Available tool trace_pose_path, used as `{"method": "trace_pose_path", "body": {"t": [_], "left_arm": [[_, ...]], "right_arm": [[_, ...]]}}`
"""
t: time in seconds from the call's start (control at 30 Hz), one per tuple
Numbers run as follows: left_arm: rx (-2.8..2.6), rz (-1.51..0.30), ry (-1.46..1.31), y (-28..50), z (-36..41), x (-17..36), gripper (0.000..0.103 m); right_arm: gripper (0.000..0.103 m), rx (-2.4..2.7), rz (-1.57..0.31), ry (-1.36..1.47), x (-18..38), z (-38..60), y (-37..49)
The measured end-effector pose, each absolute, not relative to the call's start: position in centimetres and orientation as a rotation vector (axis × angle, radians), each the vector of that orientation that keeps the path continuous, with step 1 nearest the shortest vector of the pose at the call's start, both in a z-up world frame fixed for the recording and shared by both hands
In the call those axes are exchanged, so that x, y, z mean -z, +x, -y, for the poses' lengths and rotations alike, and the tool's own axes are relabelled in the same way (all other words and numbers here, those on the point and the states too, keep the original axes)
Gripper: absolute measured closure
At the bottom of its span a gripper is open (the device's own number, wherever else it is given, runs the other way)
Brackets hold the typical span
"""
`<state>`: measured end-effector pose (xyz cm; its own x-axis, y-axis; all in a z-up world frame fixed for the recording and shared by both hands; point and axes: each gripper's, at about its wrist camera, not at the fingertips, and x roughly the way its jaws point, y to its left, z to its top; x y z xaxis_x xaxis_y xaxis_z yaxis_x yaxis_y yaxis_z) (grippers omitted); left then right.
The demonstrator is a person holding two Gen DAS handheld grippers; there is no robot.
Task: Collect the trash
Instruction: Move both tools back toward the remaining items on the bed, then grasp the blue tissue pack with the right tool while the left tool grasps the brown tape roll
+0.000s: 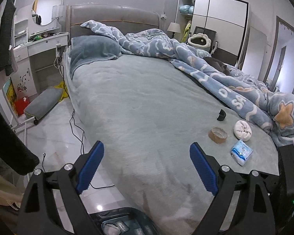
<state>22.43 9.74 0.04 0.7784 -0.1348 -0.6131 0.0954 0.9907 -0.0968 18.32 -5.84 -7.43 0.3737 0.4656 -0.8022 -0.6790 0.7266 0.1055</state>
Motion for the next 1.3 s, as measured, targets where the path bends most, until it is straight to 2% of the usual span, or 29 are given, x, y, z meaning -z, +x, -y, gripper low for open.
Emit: {"method": "trace_pose_path", "body": {"t": [0.77,1.3], "left_arm": [[0.154,-0.71,-0.097,26.3,-4.6,1.6,0.012],[0.233,-0.758,-0.01,29.0,0.5,4.1,0.01]], "right_arm": [[0.012,-0.525,-0.837,-0.115,5.2,14.7,22.0],[0.012,-0.358,-0.902,-0.124,8.7,19.6,25.3]]}}
